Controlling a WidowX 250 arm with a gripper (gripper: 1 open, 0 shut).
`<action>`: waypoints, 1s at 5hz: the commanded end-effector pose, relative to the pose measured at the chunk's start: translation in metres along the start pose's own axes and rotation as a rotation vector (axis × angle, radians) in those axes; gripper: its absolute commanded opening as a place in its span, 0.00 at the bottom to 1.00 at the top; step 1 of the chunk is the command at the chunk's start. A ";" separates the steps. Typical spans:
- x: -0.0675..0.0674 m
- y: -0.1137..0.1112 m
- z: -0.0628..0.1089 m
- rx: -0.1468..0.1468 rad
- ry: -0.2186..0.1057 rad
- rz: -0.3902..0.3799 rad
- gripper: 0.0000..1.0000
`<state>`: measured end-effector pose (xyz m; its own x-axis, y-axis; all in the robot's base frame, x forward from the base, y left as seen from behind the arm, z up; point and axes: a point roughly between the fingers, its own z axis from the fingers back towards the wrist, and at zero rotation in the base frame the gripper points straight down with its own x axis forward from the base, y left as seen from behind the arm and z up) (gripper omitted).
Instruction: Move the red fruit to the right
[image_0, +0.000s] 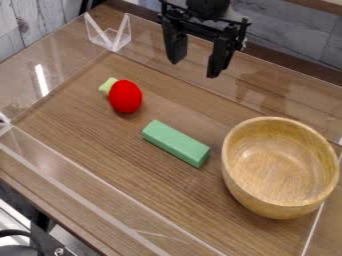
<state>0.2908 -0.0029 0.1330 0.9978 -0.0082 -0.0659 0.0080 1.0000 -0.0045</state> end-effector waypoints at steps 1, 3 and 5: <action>-0.003 0.007 -0.006 -0.005 0.028 0.052 1.00; -0.017 0.034 -0.020 -0.011 0.015 0.125 1.00; -0.031 0.097 -0.014 -0.051 -0.069 0.402 1.00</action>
<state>0.2556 0.0941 0.1046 0.9191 0.3883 -0.0665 -0.3913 0.9194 -0.0404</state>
